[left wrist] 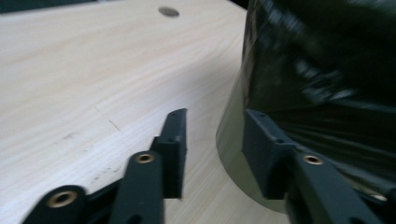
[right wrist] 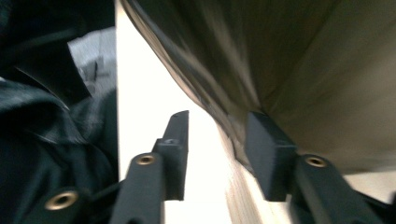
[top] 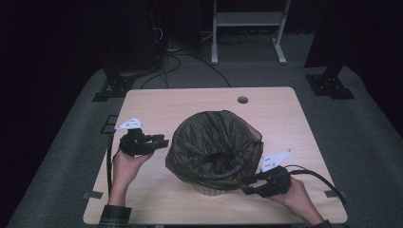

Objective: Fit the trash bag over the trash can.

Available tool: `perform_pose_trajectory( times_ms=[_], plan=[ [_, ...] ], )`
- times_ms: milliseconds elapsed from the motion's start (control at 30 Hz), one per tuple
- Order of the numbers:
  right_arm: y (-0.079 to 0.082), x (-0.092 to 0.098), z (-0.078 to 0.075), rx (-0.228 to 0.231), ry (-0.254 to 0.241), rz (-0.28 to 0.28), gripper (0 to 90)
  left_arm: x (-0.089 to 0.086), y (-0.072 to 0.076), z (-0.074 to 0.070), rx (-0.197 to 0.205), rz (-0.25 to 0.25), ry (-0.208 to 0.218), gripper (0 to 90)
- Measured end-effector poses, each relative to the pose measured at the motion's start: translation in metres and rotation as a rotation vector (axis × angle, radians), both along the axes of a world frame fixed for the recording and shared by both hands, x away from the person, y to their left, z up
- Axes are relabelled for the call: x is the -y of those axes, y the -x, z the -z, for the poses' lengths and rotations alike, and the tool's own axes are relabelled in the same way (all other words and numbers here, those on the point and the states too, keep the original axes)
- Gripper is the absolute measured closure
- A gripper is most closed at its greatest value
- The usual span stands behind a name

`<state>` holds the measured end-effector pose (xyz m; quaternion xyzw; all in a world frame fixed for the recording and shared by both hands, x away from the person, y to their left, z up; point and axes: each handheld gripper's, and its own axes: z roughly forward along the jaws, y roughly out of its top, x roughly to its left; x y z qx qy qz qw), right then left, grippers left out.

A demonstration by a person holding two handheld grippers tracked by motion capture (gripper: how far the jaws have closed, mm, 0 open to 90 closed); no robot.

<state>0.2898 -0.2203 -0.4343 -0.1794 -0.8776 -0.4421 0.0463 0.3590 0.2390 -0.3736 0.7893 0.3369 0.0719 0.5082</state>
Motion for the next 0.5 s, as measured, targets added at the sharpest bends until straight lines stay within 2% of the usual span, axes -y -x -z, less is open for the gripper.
perform_pose_trajectory(
  times_ms=[67, 267, 433, 500],
  plan=[
    [0.001, 0.008, -0.011, -0.008, -0.040, -0.002, 51.7, -0.004, 0.007, -0.009, 0.014, 0.009, 0.007, 51.4],
    [0.004, 0.035, -0.038, 0.031, -0.116, 0.055, 46.9, -0.008, 0.032, -0.028, 0.051, 0.062, 0.012, 40.5],
    [0.001, 0.046, -0.057, 0.066, -0.154, 0.093, 42.7, 0.002, 0.048, -0.029, 0.050, 0.140, 0.016, 29.7],
    [0.001, 0.046, -0.062, 0.080, -0.150, 0.095, 42.5, 0.009, 0.055, -0.027, 0.049, 0.175, 0.015, 26.8]
  ],
)
